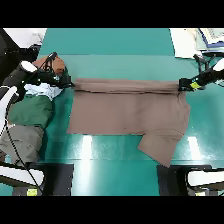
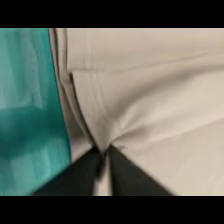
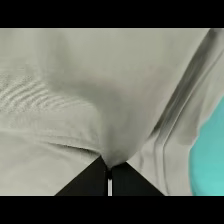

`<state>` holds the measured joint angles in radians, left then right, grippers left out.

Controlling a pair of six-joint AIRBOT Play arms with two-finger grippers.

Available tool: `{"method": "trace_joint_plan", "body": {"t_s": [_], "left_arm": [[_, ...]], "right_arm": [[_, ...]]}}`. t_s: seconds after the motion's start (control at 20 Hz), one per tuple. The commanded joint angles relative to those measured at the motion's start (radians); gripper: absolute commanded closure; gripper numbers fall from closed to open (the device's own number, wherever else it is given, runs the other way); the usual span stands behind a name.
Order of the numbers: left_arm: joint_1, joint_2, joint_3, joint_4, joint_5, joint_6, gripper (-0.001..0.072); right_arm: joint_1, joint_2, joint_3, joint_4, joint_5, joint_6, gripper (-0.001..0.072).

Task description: Fold the shirts.

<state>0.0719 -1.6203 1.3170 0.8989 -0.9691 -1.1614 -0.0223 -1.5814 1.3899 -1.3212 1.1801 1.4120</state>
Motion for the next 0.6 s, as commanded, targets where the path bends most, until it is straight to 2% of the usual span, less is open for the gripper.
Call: {"method": "trace_joint_plan", "body": {"t_s": [0.0, 0.05, 0.2, 0.3, 0.4, 0.55], "left_arm": [[0.001, 0.001, -0.014, 0.008, -0.064, -0.064, 0.0219], [0.007, 0.005, -0.012, 0.018, -0.105, -0.074, 0.0167], [0.065, 0.057, 0.004, 0.023, -0.253, -0.092, 0.0167], [0.113, 0.142, -0.029, 0.04, -0.303, -0.088, 0.0167], [0.14, 0.238, -0.117, 0.08, -0.351, -0.087, 0.0167], [0.14, 0.346, -0.31, 0.119, -0.406, -0.105, 0.0166]], "right_arm": [[0.0, 0.024, -0.062, -0.005, 0.046, 0.025, 0.0442], [-0.001, 0.027, -0.062, -0.006, 0.083, 0.025, 0.0343], [-0.032, 0.081, -0.063, -0.005, 0.219, 0.008, 0.0344], [-0.069, 0.145, -0.063, -0.005, 0.36, -0.035, 0.0344], [-0.109, 0.203, -0.063, 0.062, 0.46, -0.089, 0.0345], [-0.179, 0.266, -0.064, 0.223, 0.452, -0.101, 0.0345]]}}
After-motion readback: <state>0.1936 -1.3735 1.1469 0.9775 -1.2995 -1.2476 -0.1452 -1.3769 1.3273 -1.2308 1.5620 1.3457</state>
